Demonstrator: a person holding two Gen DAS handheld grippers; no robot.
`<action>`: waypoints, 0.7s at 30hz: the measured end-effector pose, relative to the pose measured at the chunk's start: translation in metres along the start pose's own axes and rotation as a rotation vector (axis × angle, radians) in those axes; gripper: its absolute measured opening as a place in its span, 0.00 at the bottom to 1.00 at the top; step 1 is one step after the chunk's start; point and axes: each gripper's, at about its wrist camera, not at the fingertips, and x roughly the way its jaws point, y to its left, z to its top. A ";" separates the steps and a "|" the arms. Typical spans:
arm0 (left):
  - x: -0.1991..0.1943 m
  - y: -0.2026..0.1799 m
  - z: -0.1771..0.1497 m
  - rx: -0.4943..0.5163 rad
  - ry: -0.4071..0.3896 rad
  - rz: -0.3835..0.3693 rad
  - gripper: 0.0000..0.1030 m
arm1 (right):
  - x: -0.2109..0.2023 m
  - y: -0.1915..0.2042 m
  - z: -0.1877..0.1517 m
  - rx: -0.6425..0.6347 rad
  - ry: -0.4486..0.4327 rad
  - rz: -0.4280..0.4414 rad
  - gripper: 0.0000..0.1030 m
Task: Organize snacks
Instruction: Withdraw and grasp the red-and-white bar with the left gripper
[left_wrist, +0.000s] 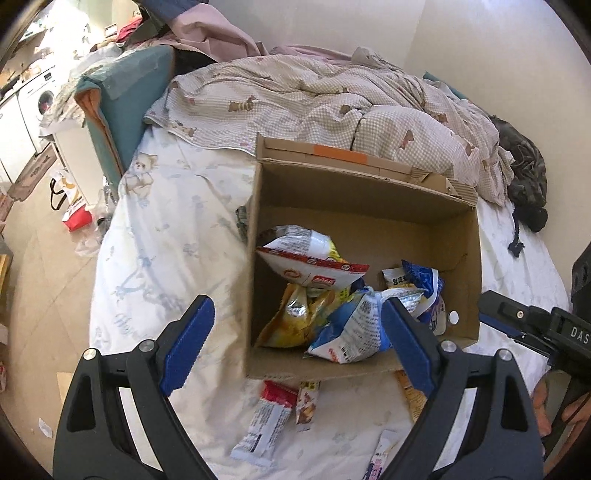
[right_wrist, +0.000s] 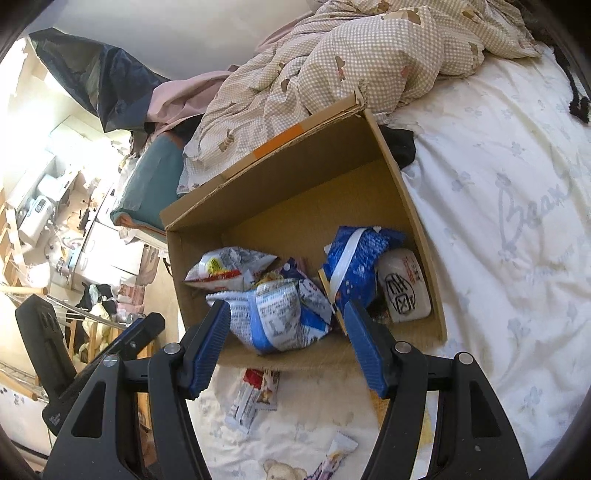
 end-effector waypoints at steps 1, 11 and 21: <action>-0.002 0.001 -0.001 0.001 0.000 0.003 0.87 | -0.002 0.000 -0.003 -0.002 -0.001 -0.004 0.66; -0.017 0.029 -0.023 -0.031 0.053 0.057 0.87 | -0.012 -0.005 -0.035 0.033 0.023 -0.035 0.71; -0.022 0.052 -0.046 -0.044 0.104 0.120 0.87 | -0.013 -0.016 -0.082 -0.002 0.150 -0.234 0.73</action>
